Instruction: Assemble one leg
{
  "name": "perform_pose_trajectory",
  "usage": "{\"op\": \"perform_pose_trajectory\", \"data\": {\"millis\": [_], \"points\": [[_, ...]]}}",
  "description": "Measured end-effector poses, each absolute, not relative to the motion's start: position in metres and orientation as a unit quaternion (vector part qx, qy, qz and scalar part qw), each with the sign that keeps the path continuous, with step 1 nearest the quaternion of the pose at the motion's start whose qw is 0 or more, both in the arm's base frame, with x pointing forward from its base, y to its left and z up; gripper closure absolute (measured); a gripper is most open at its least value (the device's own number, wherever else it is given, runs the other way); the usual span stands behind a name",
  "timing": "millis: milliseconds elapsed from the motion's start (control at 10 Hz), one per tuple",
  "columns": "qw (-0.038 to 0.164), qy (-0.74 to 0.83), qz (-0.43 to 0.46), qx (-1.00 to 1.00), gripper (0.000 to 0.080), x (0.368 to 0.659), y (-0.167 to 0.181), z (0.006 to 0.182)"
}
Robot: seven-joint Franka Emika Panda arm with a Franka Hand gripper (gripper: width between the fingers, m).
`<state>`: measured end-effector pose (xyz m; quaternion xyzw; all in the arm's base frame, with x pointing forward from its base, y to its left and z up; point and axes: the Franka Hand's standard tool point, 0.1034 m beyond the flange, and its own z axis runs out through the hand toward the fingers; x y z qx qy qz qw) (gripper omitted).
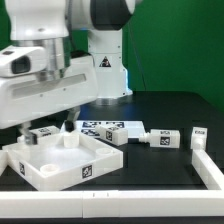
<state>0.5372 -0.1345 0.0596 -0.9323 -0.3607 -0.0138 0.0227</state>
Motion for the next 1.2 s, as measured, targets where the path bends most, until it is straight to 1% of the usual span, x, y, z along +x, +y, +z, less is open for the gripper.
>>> {"op": "perform_pose_trajectory", "data": {"millis": [100, 200, 600, 700, 800, 900, 1100, 1200], "points": [[0.030, -0.361, -0.013, -0.932, 0.0151, 0.534, -0.155, 0.053], [0.036, -0.353, -0.008, -0.935, 0.0151, 0.541, -0.168, 0.049], [0.031, -0.345, -0.010, -0.938, 0.0151, 0.542, -0.163, 0.045], [0.025, -0.332, -0.012, -0.943, 0.0151, 0.545, -0.162, 0.035], [0.028, -0.324, -0.005, -0.946, 0.0151, 0.545, -0.163, 0.021], [0.031, -0.322, -0.001, -0.946, 0.0151, 0.543, -0.164, 0.013], [0.032, -0.322, 0.000, -0.946, 0.0151, 0.542, -0.164, 0.011], [0.032, -0.321, 0.001, -0.946, 0.0263, 0.541, -0.164, 0.010]]}}
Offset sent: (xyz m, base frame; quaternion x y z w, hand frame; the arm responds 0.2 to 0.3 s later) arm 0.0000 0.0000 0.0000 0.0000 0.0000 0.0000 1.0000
